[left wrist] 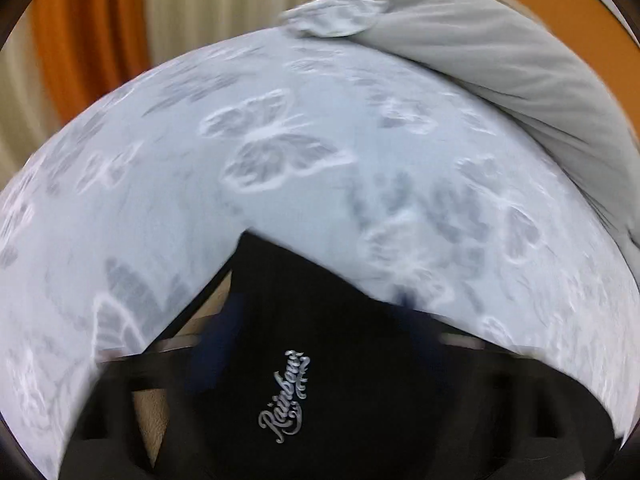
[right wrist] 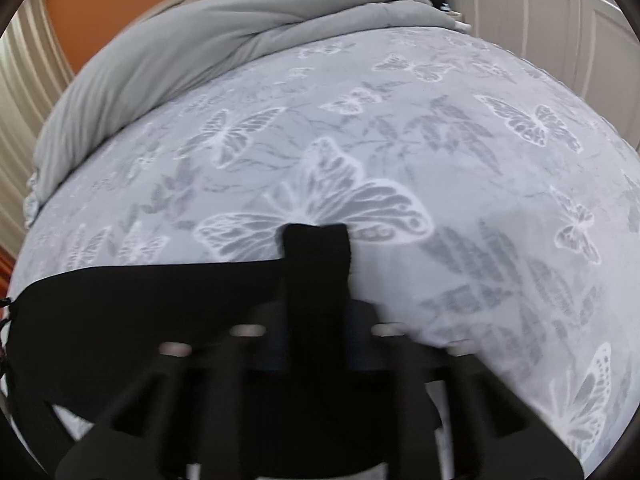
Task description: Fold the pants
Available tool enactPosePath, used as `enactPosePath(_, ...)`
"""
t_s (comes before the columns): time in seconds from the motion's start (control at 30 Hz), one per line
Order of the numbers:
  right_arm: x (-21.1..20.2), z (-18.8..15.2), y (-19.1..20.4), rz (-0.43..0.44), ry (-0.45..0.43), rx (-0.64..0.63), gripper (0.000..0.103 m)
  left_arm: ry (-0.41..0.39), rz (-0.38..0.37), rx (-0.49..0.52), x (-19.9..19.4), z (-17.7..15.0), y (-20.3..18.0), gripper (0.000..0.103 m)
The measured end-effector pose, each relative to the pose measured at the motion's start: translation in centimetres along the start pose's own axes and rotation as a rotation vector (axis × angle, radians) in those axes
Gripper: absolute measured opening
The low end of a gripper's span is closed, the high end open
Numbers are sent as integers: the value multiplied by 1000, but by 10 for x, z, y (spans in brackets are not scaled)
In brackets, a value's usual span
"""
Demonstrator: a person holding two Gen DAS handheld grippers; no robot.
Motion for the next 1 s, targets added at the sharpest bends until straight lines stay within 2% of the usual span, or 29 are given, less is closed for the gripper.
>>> enactPosePath(0.03, -5, 1, 7, -3, -11, -24, 13, 24, -56, 1, -4, -2, -4, 0)
enactPosePath(0.07, -15, 2, 17, 0, -29, -51, 13, 19, -95, -12, -15, -3, -6, 0)
enactPosePath(0.17, -60, 6, 44, 55, -116, -86, 13, -114, -167, 35, -77, 0, -6, 0)
enactPosePath(0.27, -116, -2, 72, 104, -164, -148, 13, -179, -253, 56, -143, -11, 11, 0)
enactPosePath(0.33, -144, -13, 82, 95, -164, -202, 14, -195, -250, 86, -176, -25, 29, 0)
enactPosePath(0.4, -156, -25, 82, 88, -135, -200, 14, -192, -180, 112, -181, -32, 41, 2)
enactPosePath(0.47, -160, -34, 78, 71, -113, -191, 14, -164, -142, 110, -174, -37, 48, 26)
enactPosePath(0.5, -161, -39, 76, 67, -109, -181, 14, -122, -145, 86, -164, -38, 49, 56)
enactPosePath(0.53, -161, -41, 76, 67, -107, -173, 14, -100, -130, 49, -154, -36, 54, 67)
enactPosePath(0.6, -160, -47, 78, 60, -107, -167, 14, -89, -118, -8, -136, -30, 59, 69)
enactPosePath(0.63, -159, -48, 78, 59, -104, -166, 14, -63, -126, -20, -123, -28, 56, 74)
enactPosePath(0.93, -143, -55, 63, 24, -112, -123, 14, 56, -93, -36, -10, 3, 25, 74)
enactPosePath(0.97, -141, -56, 62, 23, -115, -117, 14, 67, -108, -52, 0, 7, 23, 72)
enactPosePath(1.0, -139, -57, 61, 17, -118, -112, 14, 62, -123, -61, 3, 9, 22, 62)
Point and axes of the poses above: each gripper's, at about its wrist camera, not at the fingertips, and x roughly the way its jaws point, y to its left, z to its top, the point moved 9 cm from there along x, roughly the way its jaws point, and after that the axes turned 13 degrees about z, right-handed, at the moved point
